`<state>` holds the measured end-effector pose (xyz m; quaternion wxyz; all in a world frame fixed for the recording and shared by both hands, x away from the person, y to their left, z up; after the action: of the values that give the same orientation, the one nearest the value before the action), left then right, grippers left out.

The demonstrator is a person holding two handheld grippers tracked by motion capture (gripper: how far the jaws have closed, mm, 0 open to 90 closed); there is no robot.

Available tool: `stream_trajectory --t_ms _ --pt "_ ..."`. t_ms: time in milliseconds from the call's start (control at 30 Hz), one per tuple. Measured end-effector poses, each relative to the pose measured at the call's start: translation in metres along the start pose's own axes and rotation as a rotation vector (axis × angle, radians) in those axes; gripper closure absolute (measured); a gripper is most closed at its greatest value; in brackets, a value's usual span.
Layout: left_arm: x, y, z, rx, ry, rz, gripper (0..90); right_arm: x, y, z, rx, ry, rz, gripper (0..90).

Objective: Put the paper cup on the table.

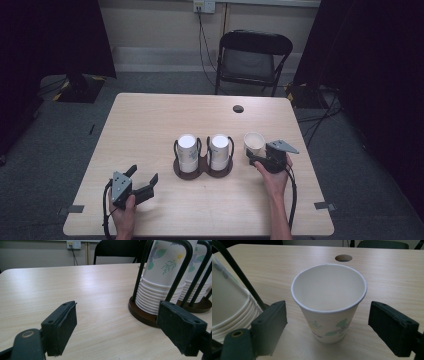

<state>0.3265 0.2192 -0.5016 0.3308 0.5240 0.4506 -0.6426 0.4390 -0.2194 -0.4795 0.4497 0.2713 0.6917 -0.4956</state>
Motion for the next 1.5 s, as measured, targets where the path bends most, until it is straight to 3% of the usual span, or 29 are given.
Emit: stream_trajectory --t_ms 300,533,700,867,1233,1500 --pt "0.000 0.000 0.001 -0.010 0.005 -0.002 16.3 0.001 -0.021 -0.009 -0.010 -0.018 0.036 14.0" --pt "0.000 0.001 0.001 -0.014 0.004 -0.014 16.3 0.011 -0.036 -0.025 -0.016 -0.029 0.063 14.2" --pt "0.000 0.001 0.000 -0.017 0.001 -0.013 16.2 0.014 -0.053 -0.038 -0.015 -0.028 0.117 15.9" --pt "0.000 0.001 0.001 -0.025 0.002 -0.018 16.0 0.019 -0.062 -0.042 -0.002 -0.029 0.145 17.4" --pt "0.000 0.001 0.002 -0.030 0.014 -0.023 15.7 0.050 -0.072 -0.050 0.015 -0.036 0.125 18.1" --pt "0.000 0.000 0.001 -0.033 0.001 -0.014 15.4 0.068 -0.079 -0.053 0.026 -0.003 0.143 17.8"
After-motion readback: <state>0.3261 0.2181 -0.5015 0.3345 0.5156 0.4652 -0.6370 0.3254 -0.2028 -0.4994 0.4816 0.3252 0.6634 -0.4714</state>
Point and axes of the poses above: each handheld gripper's, and its own axes: y roughly forward along the jaws, x roughly out of its underside, z roughly to its right, the point moved 2 cm from there along y, roughly forward along the jaws, and after that the axes turned 1 degree about y, right-handed, at the moved point
